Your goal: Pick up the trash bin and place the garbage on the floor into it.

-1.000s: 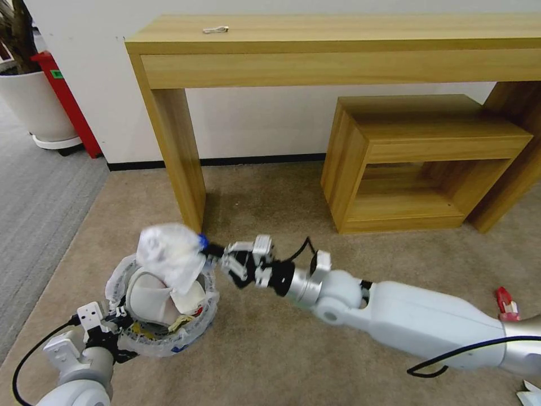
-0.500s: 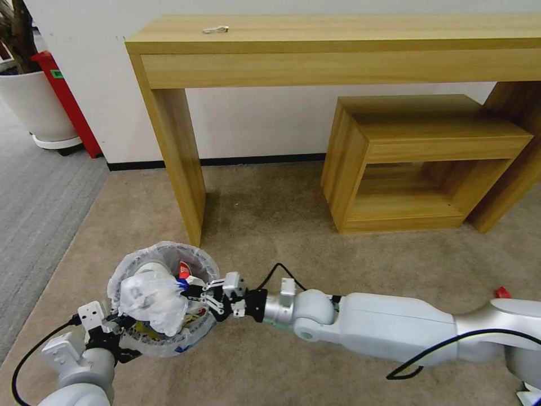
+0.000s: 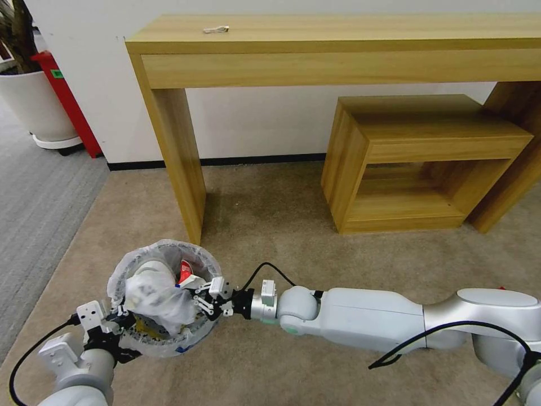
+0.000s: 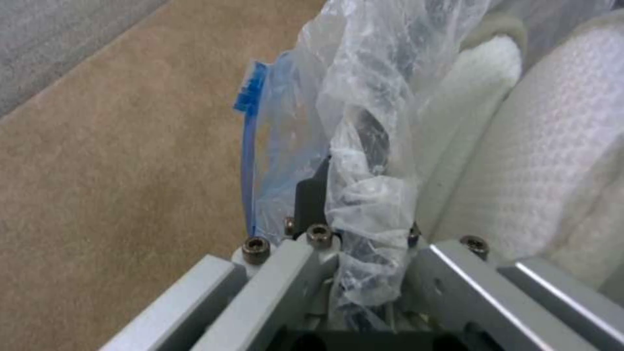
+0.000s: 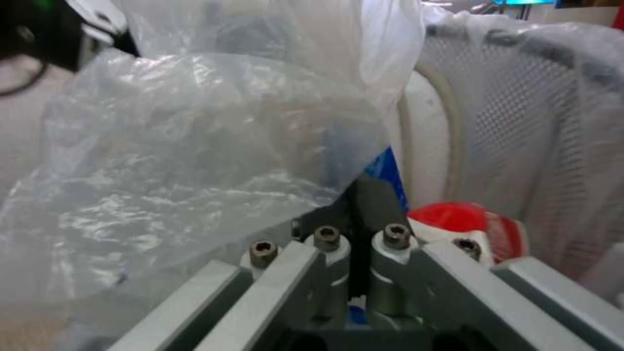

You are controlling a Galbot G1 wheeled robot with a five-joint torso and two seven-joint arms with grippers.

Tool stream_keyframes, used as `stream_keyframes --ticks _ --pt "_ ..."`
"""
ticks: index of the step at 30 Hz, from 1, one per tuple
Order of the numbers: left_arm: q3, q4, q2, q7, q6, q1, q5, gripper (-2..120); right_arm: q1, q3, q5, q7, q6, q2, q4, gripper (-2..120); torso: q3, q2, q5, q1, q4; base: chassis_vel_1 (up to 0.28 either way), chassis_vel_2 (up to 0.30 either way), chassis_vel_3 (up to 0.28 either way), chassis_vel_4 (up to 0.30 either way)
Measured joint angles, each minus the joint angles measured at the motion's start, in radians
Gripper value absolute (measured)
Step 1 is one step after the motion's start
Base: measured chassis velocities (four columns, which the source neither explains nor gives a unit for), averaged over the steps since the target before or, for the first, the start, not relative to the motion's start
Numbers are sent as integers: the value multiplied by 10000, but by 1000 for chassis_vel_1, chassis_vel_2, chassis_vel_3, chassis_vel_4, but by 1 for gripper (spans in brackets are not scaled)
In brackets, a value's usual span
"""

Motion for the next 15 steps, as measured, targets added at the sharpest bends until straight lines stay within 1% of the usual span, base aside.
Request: stream_keyframes --ticks 5,11,13,14,15 --pt "52 -34 -36 6 1 34 45 0 -90 104 -706 325 -50 51 -359 0 0 -1 1 0 1 0 0 0 0" --pt "53 45 -39 18 1 7 67 0 -171 151 -868 568 -56 48 -268 0 0 0 1 0 1 0 0 0 0" --pt "42 108 -13 27 1 -30 58 0 -180 182 -869 590 -35 34 -182 8 0 0 1 0 2 0 0 0 0" --pt "42 108 -13 27 1 -30 58 0 -180 182 -869 590 -35 34 -182 8 0 0 1 0 2 0 0 0 0" --pt "26 158 0 30 0 -58 43 0 -181 196 -866 599 -23 7 -134 14 0 0 1 0 2 0 0 0 0"
